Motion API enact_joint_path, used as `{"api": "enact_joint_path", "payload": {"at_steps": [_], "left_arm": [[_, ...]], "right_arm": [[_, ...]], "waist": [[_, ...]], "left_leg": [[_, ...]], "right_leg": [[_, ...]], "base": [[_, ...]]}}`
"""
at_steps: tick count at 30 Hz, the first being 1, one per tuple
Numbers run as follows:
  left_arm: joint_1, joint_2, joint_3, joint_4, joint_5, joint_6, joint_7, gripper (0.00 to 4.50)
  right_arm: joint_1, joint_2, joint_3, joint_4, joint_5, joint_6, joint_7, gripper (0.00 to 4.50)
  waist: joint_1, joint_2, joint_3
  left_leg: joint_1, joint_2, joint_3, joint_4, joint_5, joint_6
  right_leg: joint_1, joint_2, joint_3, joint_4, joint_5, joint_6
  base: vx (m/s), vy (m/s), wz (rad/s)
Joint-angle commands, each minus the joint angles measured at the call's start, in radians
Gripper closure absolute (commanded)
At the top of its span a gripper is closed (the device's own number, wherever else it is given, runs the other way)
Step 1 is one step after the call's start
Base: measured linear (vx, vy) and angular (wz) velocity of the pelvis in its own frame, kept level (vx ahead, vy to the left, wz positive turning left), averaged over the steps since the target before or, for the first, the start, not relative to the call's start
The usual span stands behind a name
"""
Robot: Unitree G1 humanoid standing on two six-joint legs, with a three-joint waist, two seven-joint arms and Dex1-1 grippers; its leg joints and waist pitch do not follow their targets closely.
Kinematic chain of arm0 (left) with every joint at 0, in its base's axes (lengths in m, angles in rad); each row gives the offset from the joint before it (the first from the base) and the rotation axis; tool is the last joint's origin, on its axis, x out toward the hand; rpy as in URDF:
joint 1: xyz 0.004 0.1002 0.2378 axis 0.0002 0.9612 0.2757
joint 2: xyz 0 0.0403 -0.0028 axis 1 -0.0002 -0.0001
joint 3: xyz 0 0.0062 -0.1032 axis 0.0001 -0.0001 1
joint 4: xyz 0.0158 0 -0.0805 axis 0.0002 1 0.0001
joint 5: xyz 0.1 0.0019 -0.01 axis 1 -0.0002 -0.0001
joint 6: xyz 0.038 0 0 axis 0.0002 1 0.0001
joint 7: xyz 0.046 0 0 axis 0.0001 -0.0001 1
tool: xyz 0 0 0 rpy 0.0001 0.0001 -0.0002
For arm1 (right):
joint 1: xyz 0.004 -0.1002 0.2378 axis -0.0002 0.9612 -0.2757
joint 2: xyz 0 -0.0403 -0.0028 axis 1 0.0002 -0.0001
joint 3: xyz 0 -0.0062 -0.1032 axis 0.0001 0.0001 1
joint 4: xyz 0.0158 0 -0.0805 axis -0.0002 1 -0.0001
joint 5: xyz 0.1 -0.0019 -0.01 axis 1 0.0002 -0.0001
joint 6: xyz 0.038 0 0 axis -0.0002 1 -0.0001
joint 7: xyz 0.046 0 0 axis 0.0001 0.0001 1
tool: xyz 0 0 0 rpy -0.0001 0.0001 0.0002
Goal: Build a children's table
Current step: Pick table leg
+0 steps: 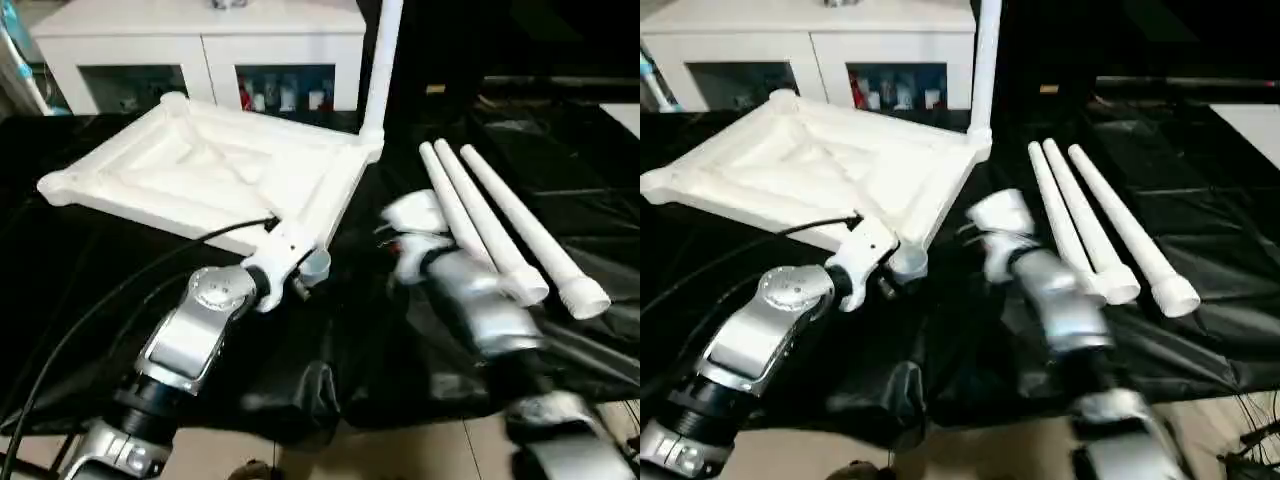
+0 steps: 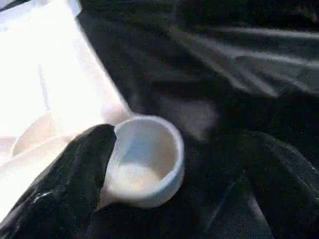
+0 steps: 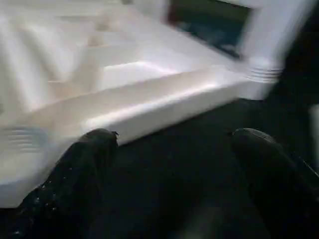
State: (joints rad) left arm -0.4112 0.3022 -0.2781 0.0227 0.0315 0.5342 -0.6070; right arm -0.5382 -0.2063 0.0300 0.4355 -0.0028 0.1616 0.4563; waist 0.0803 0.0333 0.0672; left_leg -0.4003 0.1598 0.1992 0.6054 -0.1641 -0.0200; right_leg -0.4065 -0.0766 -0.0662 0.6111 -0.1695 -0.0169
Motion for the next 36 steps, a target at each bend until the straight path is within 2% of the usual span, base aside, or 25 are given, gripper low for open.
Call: {"api": "enact_joint_path", "payload": {"at_steps": [1,4,5,6,7,9,11,12,14,15,16,18,20,25,31,36], "left_arm": [[0.032,0.054,0.021,-0.060,-0.014,-0.005,-0.047,0.05],[0.067,0.116,0.040,-0.129,-0.048,-0.009,-0.117,0.05],[0.067,0.116,0.040,-0.129,-0.048,-0.009,-0.117,0.05],[0.081,0.164,0.067,-0.179,-0.091,-0.009,-0.180,0.02],[0.079,0.173,0.076,-0.187,-0.104,-0.009,-0.194,0.00],[0.069,0.180,0.085,-0.192,-0.117,-0.013,-0.205,0.00],[0.057,0.177,0.087,-0.190,-0.125,-0.013,-0.208,0.00],[0.049,0.175,0.083,-0.193,-0.136,-0.010,-0.213,0.00],[0.036,0.176,0.071,-0.203,-0.151,-0.004,-0.232,0.00],[0.033,0.176,0.067,-0.207,-0.153,-0.003,-0.237,0.00],[0.032,0.176,0.064,-0.209,-0.153,-0.003,-0.239,0.00],[0.025,0.171,0.061,-0.220,-0.166,0.003,-0.250,0.00],[0.017,0.158,0.066,-0.235,-0.200,0.010,-0.268,0.00],[0.010,0.164,0.063,-0.271,-0.230,0.033,-0.291,0.00],[0.012,0.178,0.050,-0.290,-0.233,0.044,-0.301,0.00],[0.011,0.189,0.041,-0.296,-0.236,0.056,-0.303,0.00]], "right_arm": [[0.018,-0.012,-0.022,-0.085,-0.014,0.104,-0.040,0.38],[0.012,-0.028,-0.035,-0.133,-0.029,0.227,-0.084,0.38],[0.012,-0.028,-0.035,-0.133,-0.029,0.227,-0.084,0.38],[-0.021,-0.041,-0.065,-0.141,-0.011,0.371,-0.111,0.22],[-0.038,-0.046,-0.076,-0.135,-0.011,0.408,-0.127,0.12],[-0.069,-0.058,-0.080,-0.119,-0.025,0.435,-0.143,0.02],[-0.095,-0.067,-0.085,-0.101,-0.027,0.448,-0.148,0.02],[-0.114,-0.072,-0.089,-0.095,-0.025,0.466,-0.152,0.02],[-0.165,-0.080,-0.102,-0.067,-0.021,0.522,-0.177,0.02],[-0.178,-0.082,-0.105,-0.060,-0.019,0.539,-0.181,0.02],[-0.187,-0.085,-0.108,-0.055,-0.016,0.552,-0.182,0.02],[-0.221,-0.100,-0.096,-0.019,-0.015,0.640,-0.170,0.02],[-0.244,-0.109,-0.102,0.035,-0.005,0.705,-0.166,0.02],[-0.255,-0.111,-0.115,0.101,0.002,0.736,-0.179,0.02],[-0.258,-0.117,-0.084,0.166,-0.015,0.773,-0.181,0.02],[-0.262,-0.109,-0.104,0.218,0.005,0.782,-0.179,0.02]], "waist": [[-0.001,0.009,-0.078],[-0.017,0.010,-0.078],[-0.019,0.013,-0.077],[-0.019,0.011,-0.076],[-0.020,0.012,-0.074],[-0.021,0.014,-0.074],[-0.021,0.016,-0.074],[-0.023,0.007,-0.075],[-0.021,0.011,-0.077],[-0.021,0.007,-0.079],[-0.020,0.008,-0.079],[-0.021,-0.002,-0.081],[-0.018,0.002,-0.080],[-0.016,-0.005,-0.079],[-0.019,-0.004,-0.078],[-0.017,-0.002,-0.080]], "left_leg": [[0.024,0.066,-0.044,-0.080,-0.274,0.011],[0.027,0.063,-0.043,-0.078,-0.272,0.009],[0.032,0.063,-0.041,-0.076,-0.284,0.003],[0.033,0.063,-0.041,-0.076,-0.293,0.000],[0.034,0.063,-0.044,-0.078,-0.291,-0.005],[0.040,0.065,-0.041,-0.078,-0.304,-0.018],[0.041,0.063,-0.040,-0.078,-0.323,-0.036],[0.042,0.062,-0.039,-0.077,-0.317,-0.037],[0.040,0.062,-0.039,-0.076,-0.289,-0.035],[0.039,0.062,-0.039,-0.074,-0.269,-0.033],[0.037,0.062,-0.038,-0.074,-0.258,-0.031],[0.036,0.060,-0.034,-0.071,-0.223,-0.020],[0.034,0.059,-0.033,-0.068,-0.207,-0.014],[0.034,0.061,-0.032,-0.066,-0.214,-0.019],[0.034,0.060,-0.032,-0.066,-0.220,-0.027],[0.035,0.061,-0.032,-0.064,-0.217,-0.030]], "right_leg": [[0.050,-0.072,0.049,-0.073,-0.221,-0.184],[0.047,-0.069,0.047,-0.076,-0.246,-0.189],[0.042,-0.068,0.048,-0.078,-0.262,-0.190],[0.042,-0.068,0.048,-0.079,-0.281,-0.191],[0.044,-0.068,0.047,-0.077,-0.287,-0.194],[0.036,-0.063,0.047,-0.076,-0.287,-0.194],[0.035,-0.066,0.048,-0.076,-0.299,-0.183],[0.035,-0.065,0.049,-0.076,-0.293,-0.181],[0.038,-0.067,0.050,-0.072,-0.269,-0.185],[0.040,-0.067,0.050,-0.068,-0.249,-0.193],[0.042,-0.067,0.050,-0.067,-0.234,-0.195],[0.045,-0.064,0.050,-0.064,-0.199,-0.202],[0.047,-0.067,0.051,-0.064,-0.194,-0.213],[0.046,-0.070,0.051,-0.068,-0.239,-0.201],[0.045,-0.068,0.050,-0.069,-0.266,-0.187],[0.045,-0.069,0.050,-0.067,-0.254,-0.192]], "base": [[0.000,0.000,0.00],[0.000,0.000,0.00],[0.000,0.000,0.00],[0.000,0.000,0.00],[0.000,0.000,0.00],[0.000,0.000,0.00],[0.000,0.000,0.00],[0.000,0.000,0.00],[0.000,0.000,0.00],[0.000,0.000,0.00],[0.000,0.000,0.00],[0.000,0.000,0.00],[0.000,0.000,0.00],[0.000,0.000,0.00],[0.000,0.000,0.00],[0.000,0.000,0.00]]}}
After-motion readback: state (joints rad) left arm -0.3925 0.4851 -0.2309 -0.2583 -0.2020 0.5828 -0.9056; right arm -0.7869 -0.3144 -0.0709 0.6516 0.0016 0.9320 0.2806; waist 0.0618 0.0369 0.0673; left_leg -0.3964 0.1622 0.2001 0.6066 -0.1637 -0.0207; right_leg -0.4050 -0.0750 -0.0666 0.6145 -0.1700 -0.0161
